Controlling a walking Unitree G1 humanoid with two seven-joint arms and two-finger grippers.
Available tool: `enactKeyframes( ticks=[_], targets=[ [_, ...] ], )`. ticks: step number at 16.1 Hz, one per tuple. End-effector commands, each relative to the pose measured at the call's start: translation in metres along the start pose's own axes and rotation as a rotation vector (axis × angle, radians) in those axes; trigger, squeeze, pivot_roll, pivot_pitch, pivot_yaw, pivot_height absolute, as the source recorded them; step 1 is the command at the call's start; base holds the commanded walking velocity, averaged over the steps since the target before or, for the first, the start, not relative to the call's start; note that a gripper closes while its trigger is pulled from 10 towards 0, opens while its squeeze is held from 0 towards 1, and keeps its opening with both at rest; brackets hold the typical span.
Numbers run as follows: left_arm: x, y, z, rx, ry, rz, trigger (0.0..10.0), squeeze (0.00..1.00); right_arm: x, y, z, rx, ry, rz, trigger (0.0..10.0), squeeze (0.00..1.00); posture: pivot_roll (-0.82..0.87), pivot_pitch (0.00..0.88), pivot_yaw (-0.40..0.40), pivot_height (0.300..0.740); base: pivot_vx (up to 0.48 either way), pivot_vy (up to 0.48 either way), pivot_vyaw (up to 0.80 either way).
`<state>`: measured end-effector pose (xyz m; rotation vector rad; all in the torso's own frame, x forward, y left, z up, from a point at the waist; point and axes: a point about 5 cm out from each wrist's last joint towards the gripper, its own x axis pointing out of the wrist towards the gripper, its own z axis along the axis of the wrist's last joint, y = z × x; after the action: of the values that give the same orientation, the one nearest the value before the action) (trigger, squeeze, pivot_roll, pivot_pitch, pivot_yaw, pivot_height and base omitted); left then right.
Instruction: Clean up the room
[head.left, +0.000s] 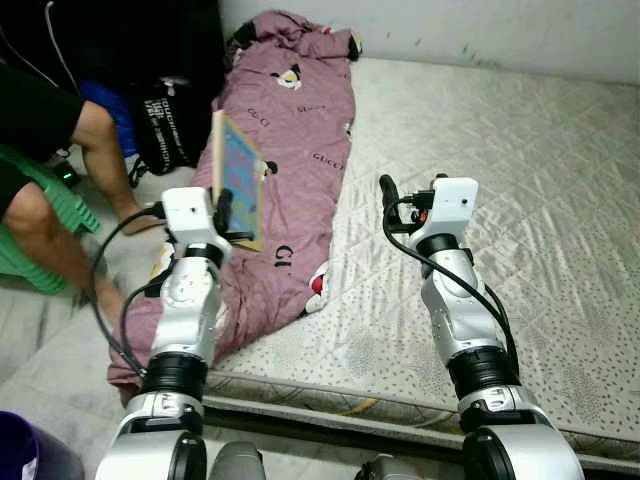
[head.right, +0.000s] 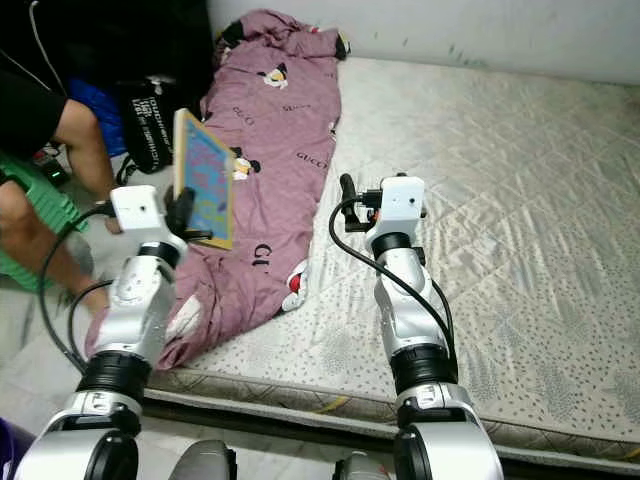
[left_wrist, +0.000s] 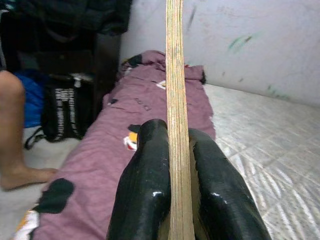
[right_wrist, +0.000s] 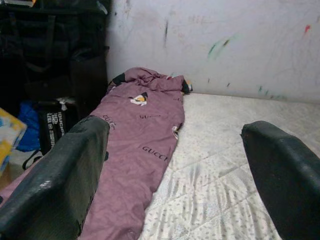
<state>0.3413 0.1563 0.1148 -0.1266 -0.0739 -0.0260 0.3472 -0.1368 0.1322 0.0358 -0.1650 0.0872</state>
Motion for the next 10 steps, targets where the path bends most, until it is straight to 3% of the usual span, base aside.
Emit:
enactKeyframes(
  ticks=[1,5,8,10],
  targets=[
    [0.0073,-0.0059,0.0109,0.012,-0.039,-0.019,10.0,0.00,0.0043,-0.0031,0.0034,0.003,-0.004,-0.028,10.0,0.00,0.00,0.000,0.018,0.740,0.000,0.000,0.00],
    [0.0090,-0.0080,0.0141,0.003,-0.051,-0.027,10.0,0.00,0.0040,-0.0043,0.0027,0.000,-0.005,-0.041,10.0,0.00,0.01,0.000,0.011,0.740,0.000,0.000,-0.78],
    [0.0052,-0.0035,0.0115,-0.021,-0.046,-0.009,10.0,0.00,0.0018,-0.0018,0.0016,0.004,0.004,-0.026,10.0,0.00,0.02,0.000,-0.002,0.740,0.000,0.000,0.00],
    [0.0010,-0.0011,0.0086,-0.028,-0.040,0.004,10.0,0.00,-0.0003,-0.0015,-0.0018,0.001,0.013,-0.021,10.0,0.00,0.02,0.000,-0.004,0.740,0.000,-0.244,0.00]
  ],
)
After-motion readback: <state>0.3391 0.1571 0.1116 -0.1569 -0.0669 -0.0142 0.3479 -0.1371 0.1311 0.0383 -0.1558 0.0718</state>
